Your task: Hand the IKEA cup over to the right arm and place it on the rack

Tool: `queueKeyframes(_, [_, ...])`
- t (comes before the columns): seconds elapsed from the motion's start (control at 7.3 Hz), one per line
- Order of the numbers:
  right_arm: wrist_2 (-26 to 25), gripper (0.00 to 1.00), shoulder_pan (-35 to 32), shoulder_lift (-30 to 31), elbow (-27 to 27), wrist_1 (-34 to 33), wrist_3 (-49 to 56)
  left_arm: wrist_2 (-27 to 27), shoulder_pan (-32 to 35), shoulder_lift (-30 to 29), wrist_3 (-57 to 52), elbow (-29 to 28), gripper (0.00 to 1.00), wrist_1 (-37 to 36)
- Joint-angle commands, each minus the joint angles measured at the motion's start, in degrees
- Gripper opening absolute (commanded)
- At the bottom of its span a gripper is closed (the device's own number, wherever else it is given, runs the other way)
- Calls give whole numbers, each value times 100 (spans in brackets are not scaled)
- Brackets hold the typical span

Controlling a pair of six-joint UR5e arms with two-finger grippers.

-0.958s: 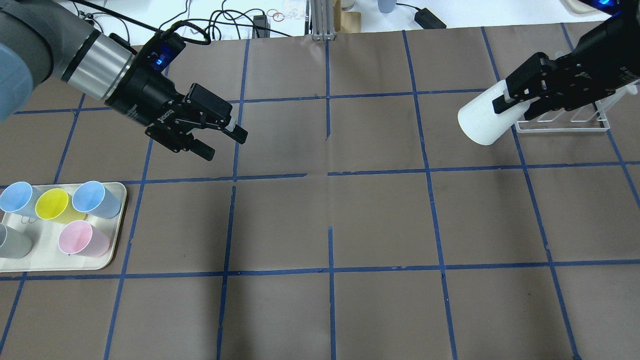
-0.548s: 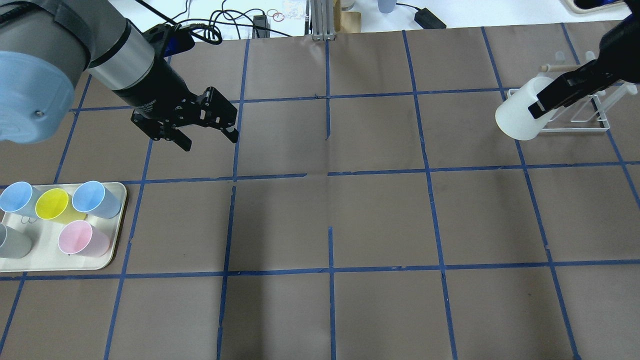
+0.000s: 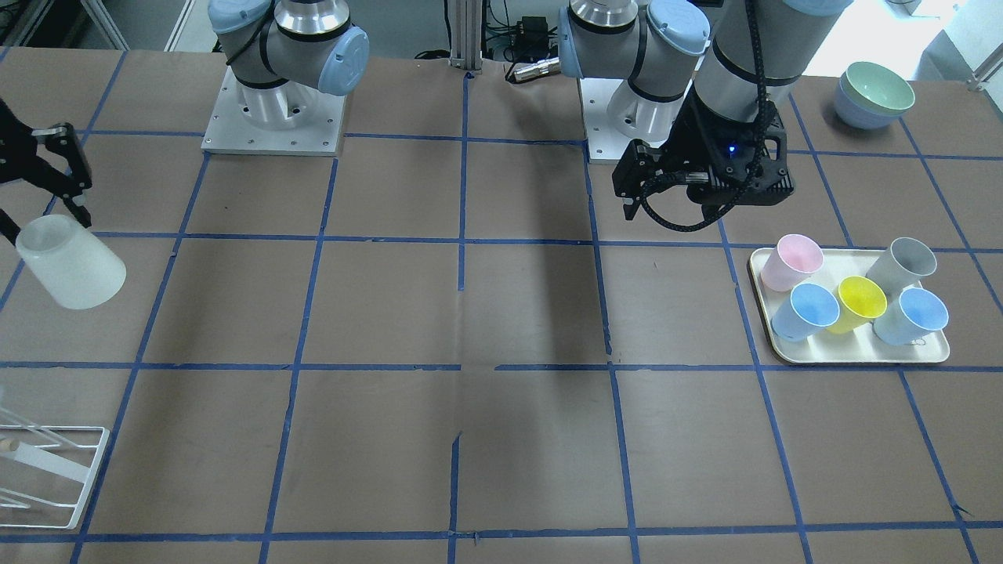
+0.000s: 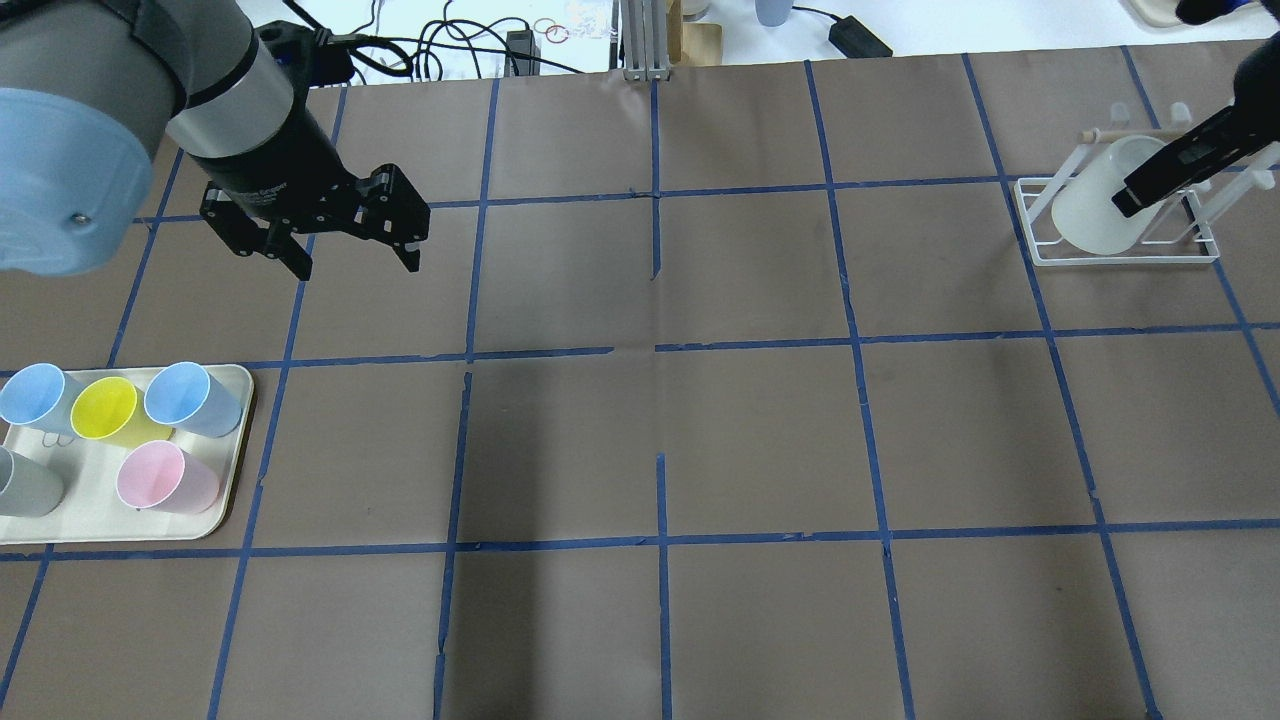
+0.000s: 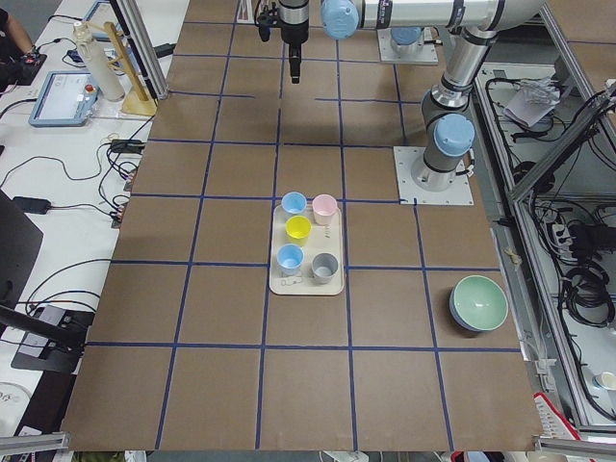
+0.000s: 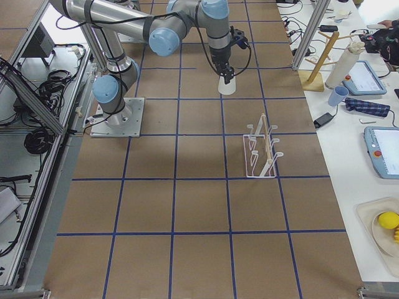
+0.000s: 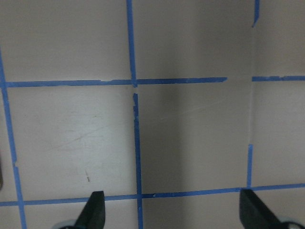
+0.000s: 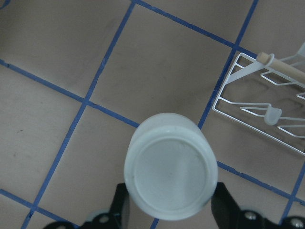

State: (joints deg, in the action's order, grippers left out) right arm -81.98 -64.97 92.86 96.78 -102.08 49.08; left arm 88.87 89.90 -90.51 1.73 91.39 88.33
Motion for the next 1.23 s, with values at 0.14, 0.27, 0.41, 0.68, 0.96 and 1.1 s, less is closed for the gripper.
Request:
queueKeyframes(0.14, [401, 0, 669, -355, -19, -189, -144, -28, 1, -177, 4, -270, 100, 123])
queueKeyframes(0.27, [402, 0, 714, -608, -27, -546, -136, -28, 9, -116, -66, -183, 100, 106])
queueKeyframes(0.41, [393, 0, 714, -759, -36, -811, -127, -28, 18, -63, -67, -165, 100, 97])
queueKeyframes(0.68, [402, 0, 828, -944, -63, -1057, -118, -28, 18, -19, -58, -147, 100, 71])
queueKeyframes(0.96, [402, 0, 846, -1147, -54, -1375, -127, -19, 18, -28, -58, -147, 100, 53])
queueKeyframes(1.1, [402, 0, 846, -1243, -54, -1541, -127, -28, 10, -28, -58, -147, 100, 53])
